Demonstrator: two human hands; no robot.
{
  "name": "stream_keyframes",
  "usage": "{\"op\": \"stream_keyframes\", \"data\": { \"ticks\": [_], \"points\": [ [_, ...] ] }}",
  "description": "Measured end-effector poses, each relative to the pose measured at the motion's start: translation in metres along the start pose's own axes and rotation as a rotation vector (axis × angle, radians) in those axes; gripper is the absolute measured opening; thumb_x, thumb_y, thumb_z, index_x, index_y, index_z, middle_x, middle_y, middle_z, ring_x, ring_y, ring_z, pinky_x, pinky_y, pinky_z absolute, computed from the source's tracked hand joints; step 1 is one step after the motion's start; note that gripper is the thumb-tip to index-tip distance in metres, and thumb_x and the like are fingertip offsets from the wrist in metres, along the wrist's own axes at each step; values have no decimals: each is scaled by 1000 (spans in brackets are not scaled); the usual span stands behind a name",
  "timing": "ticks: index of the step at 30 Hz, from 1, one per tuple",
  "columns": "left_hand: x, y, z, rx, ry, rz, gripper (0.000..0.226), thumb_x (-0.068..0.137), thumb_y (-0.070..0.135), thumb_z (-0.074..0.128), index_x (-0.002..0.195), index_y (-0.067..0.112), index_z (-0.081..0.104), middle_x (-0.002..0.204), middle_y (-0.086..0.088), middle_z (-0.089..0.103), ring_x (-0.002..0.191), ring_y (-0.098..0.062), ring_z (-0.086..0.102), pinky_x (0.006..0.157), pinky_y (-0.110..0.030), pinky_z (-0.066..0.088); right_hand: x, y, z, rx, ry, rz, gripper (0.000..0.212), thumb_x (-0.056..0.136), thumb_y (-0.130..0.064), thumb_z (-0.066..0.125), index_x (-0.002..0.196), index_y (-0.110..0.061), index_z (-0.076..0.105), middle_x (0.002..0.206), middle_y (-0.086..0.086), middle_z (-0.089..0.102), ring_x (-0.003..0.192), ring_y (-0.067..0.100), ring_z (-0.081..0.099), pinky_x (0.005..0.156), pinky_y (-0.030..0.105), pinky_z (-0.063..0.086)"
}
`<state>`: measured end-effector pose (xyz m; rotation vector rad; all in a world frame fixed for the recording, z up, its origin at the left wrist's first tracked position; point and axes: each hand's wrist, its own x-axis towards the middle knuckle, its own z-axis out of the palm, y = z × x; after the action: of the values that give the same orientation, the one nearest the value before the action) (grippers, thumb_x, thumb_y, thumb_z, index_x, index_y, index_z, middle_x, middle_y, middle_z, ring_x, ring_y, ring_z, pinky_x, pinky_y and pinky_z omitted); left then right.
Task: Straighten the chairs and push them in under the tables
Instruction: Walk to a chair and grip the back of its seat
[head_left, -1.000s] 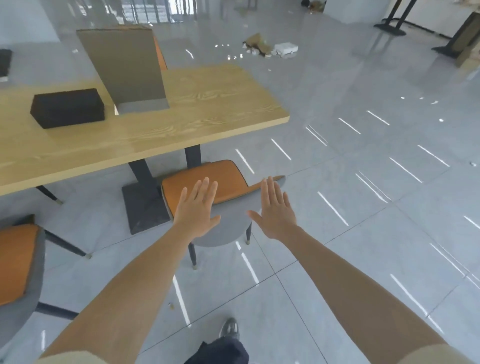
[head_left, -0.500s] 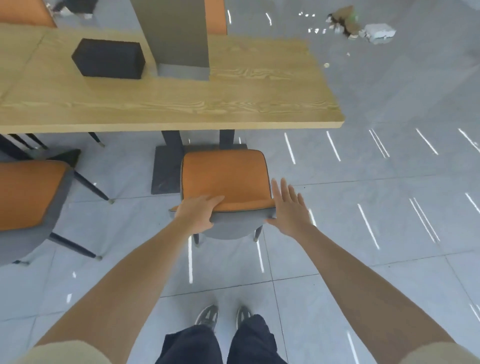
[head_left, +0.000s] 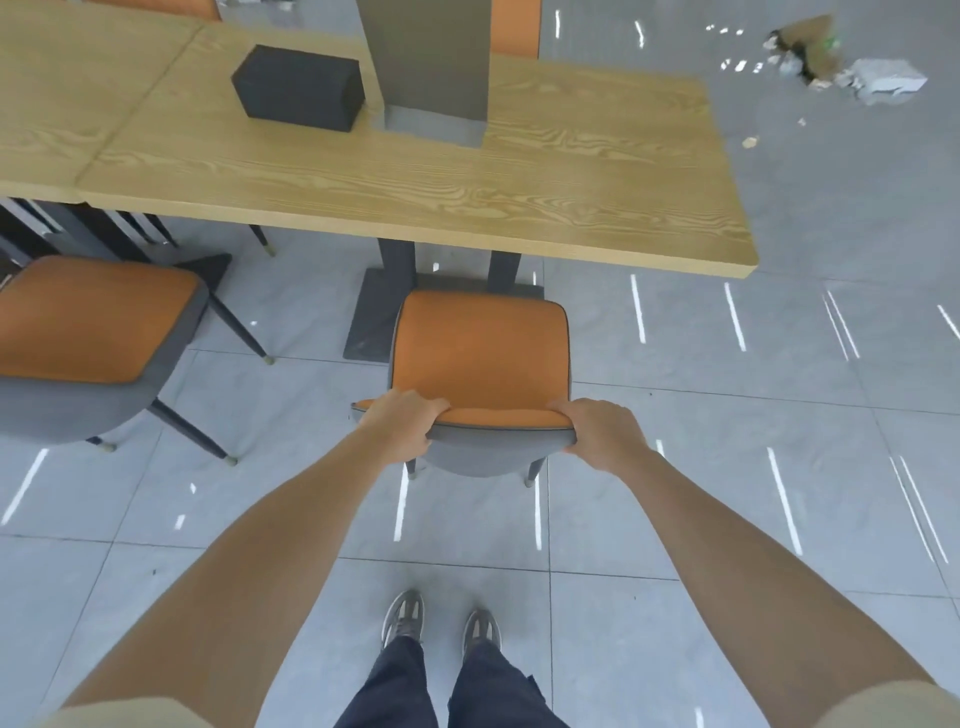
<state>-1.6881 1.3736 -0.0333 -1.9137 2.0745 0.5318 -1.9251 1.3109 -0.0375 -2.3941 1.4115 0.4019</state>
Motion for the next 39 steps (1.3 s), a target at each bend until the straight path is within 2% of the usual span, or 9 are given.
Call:
{"op": "stream_keyframes", "data": {
  "ticks": [15, 23, 26, 31, 35, 39],
  "points": [
    [-29, -38, 19, -19, -21, -47, 43, 88, 11, 49, 129, 24, 47, 106, -9, 65, 98, -30, 60, 86, -38, 50, 7, -42, 4, -12, 30, -107, 47, 89, -23, 59, 134, -31, 45, 127, -1, 58, 114, 23, 55, 87, 33, 42],
    [-21, -59, 12, 6, 1, -9, 51, 87, 7, 49, 134, 25, 42, 108, -7, 64, 99, -28, 60, 82, -37, 50, 19, -52, 5, 25, 75, -102, 47, 89, -23, 60, 133, -30, 47, 127, -3, 59, 112, 22, 56, 89, 32, 41],
    [-18, -69, 6, 6, 7, -3, 52, 86, 4, 46, 135, 25, 41, 113, -7, 62, 102, -28, 58, 82, -37, 48, 26, -58, 1, 44, 78, -89, 45, 88, -21, 59, 131, -31, 48, 125, -3, 60, 111, 23, 56, 91, 35, 42],
    [-12, -86, -2, 46, 26, -6, 52, 88, 2, 43, 135, 24, 40, 108, -10, 61, 103, -29, 57, 79, -35, 45, 37, -74, -2, 67, 70, -57, 47, 87, -21, 61, 131, -31, 48, 123, -1, 61, 109, 26, 58, 92, 39, 44],
    [-18, -105, 1, 77, 26, -25, 53, 90, 3, 42, 139, 23, 38, 112, -9, 61, 108, -27, 56, 87, -35, 44, 40, -95, 10, 57, 71, -78, 48, 86, -22, 63, 131, -29, 47, 120, 1, 62, 108, 28, 58, 90, 40, 47],
    [-19, -105, 2, 46, 42, -15, 52, 89, 2, 44, 137, 22, 40, 111, -10, 62, 106, -28, 57, 87, -35, 45, 41, -95, 9, 24, 48, -83, 51, 88, -25, 61, 136, -28, 43, 129, 1, 58, 113, 28, 56, 92, 40, 46]
  ]
}}
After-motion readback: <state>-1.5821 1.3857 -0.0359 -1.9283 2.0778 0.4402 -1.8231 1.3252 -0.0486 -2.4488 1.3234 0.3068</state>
